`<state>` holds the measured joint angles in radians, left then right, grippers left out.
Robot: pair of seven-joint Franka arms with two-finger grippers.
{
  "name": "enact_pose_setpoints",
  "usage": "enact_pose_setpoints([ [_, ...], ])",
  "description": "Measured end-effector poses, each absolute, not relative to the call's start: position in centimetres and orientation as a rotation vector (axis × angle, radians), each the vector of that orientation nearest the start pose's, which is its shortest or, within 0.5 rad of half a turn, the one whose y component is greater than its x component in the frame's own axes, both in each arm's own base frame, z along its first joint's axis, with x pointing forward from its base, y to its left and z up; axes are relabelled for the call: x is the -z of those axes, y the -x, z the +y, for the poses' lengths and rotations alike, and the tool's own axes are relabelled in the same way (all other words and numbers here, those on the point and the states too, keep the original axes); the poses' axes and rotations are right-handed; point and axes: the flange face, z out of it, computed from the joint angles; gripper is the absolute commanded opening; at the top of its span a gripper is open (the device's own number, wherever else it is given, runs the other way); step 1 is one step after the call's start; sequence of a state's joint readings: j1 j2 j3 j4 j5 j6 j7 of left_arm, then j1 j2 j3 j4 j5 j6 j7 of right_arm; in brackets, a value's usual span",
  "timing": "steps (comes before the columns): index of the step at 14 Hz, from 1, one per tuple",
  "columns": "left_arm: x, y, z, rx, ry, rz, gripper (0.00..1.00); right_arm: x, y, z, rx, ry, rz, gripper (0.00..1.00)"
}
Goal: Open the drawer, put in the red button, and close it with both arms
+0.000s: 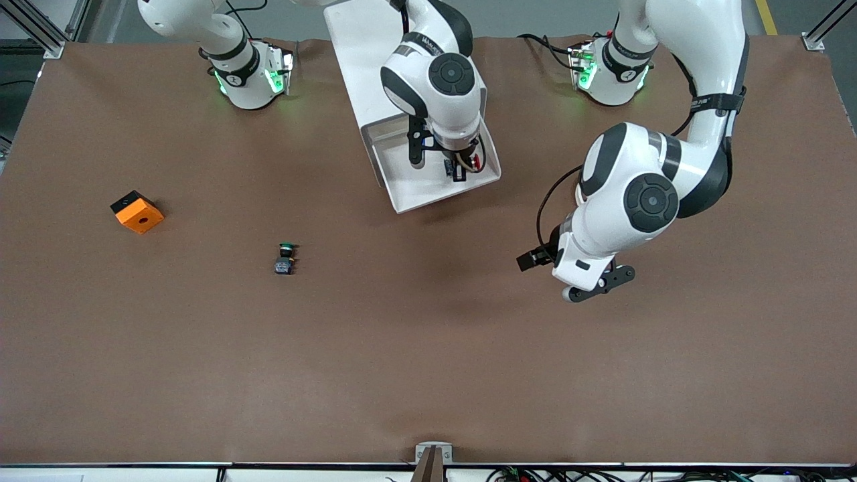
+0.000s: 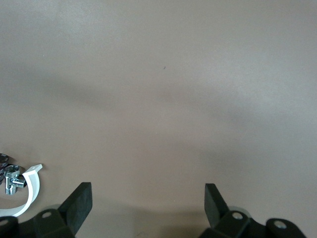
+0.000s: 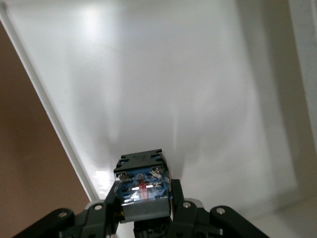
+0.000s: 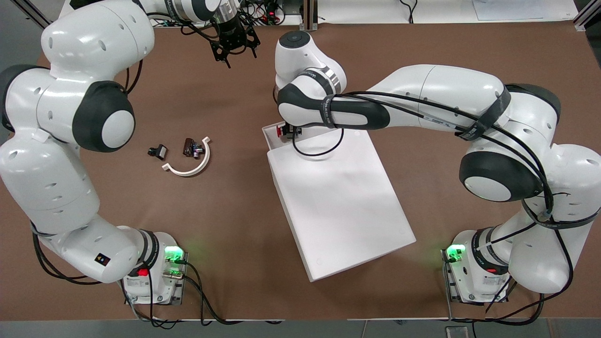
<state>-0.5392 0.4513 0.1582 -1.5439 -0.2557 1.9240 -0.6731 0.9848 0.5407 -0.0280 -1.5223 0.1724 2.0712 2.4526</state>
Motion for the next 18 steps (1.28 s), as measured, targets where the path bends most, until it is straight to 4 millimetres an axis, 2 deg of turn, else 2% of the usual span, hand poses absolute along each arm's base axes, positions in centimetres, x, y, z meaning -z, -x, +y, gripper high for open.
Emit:
enact_pose_setpoints([
  [5, -38.9, -61.6, -28.1, -0.228, 3.188, -0.608, 1.00, -35.8, -41.0, 57.3, -0.216, 2.241, 2.203, 1.00],
  [8, -39.0, -61.6, -28.1, -0.222, 3.192, -0.607, 1.00, -37.9, -43.2, 55.6, -0.229, 2.396, 2.104, 1.00],
  [10, -39.3, -61.4, -29.3, -0.200, 3.216, -0.582, 1.00, -39.5, -45.4, 53.8, -0.245, 2.483, 2.012, 1.00],
  [12, -39.6, -60.8, -31.5, -0.161, 3.258, -0.536, 1.00, -40.9, -48.4, 51.1, -0.263, 2.558, 1.917, 1.00],
  [14, -39.2, -59.9, -33.6, -0.120, 3.291, -0.499, 1.00, -42.3, -51.5, 47.6, -0.286, 2.650, 1.785, 1.00],
  [16, -37.7, -58.3, -35.5, -0.126, 3.290, -0.476, 1.00, -43.8, -54.6, 42.8, -0.313, 2.738, 1.635, 1.00],
  [18, -36.2, -56.8, -37.1, -0.137, 3.282, -0.462, 1.00, -45.1, -57.8, 36.8, -0.351, 2.834, 1.435, 1.00],
])
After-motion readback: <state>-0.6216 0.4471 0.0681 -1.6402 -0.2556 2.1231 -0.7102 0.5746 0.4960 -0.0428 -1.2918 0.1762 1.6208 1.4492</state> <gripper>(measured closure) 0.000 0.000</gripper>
